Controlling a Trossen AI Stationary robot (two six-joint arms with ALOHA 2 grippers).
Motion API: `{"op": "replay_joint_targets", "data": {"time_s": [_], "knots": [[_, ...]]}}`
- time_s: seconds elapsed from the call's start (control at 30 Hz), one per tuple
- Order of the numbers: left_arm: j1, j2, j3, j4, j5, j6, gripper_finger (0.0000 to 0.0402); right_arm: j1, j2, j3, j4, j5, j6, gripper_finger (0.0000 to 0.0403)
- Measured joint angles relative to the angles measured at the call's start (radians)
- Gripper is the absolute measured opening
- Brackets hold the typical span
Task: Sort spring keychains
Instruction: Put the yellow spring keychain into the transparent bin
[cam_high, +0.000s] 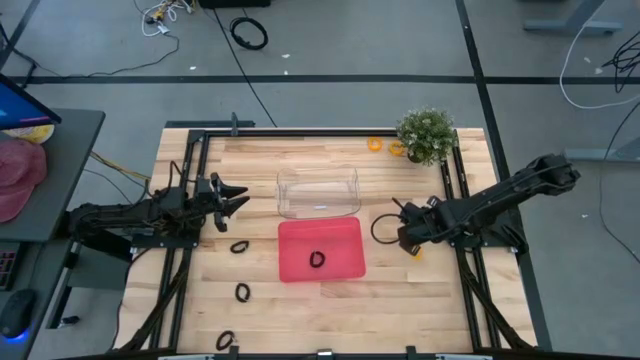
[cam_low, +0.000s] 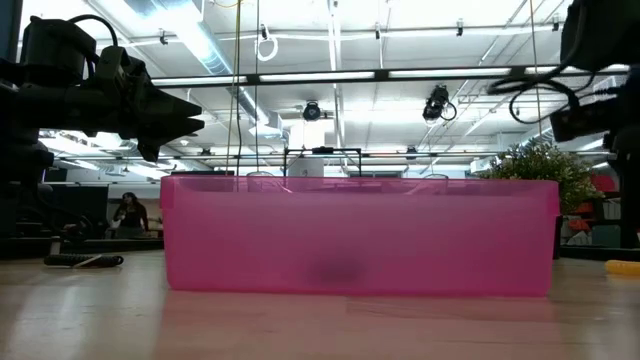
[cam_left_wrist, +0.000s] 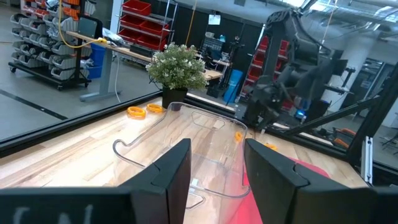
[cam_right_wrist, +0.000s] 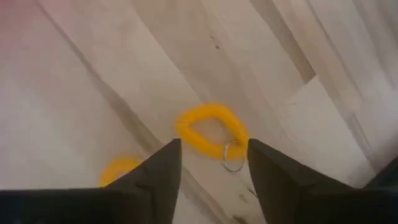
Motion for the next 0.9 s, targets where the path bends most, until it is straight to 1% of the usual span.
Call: {"op": "replay_joint_targets", "data": {"time_s": [0.13, 0.23, 0.4, 0.57, 0.67, 0.73, 0.8, 0.9], "knots": [[0.000, 0.000, 0.000, 0.000, 0.000, 0.000, 0.0154, -0.041, 0.000, -0.043, 0.011, 0.000, -0.002, 0.0221], [0.000, 0.000, 0.000, 0.000, 0.000, 0.000, 0.0154, -0.073, 0.000, -0.087, 0.060, -0.015, -0.001, 0.0233], [0.000, 0.000, 0.000, 0.000, 0.000, 0.000, 0.0154, -0.147, -0.002, -0.163, 0.183, -0.005, -0.033, 0.0232], [0.000, 0.000, 0.000, 0.000, 0.000, 0.000, 0.0154, -0.217, -0.004, -0.205, 0.242, -0.030, -0.059, 0.0215], [0.000, 0.000, 0.000, 0.000, 0.000, 0.000, 0.0154, -0.236, -0.004, -0.207, 0.248, -0.044, -0.085, 0.0197], [0.000, 0.000, 0.000, 0.000, 0.000, 0.000, 0.0154, -0.244, -0.003, -0.207, 0.250, -0.063, -0.093, 0.0175], [0.000, 0.000, 0.000, 0.000, 0.000, 0.000, 0.0154, -0.252, -0.003, -0.207, 0.256, -0.091, -0.107, 0.0144], [0.000, 0.000, 0.000, 0.000, 0.000, 0.000, 0.0154, -0.262, -0.002, -0.207, 0.262, -0.135, -0.129, 0.0076]]}}
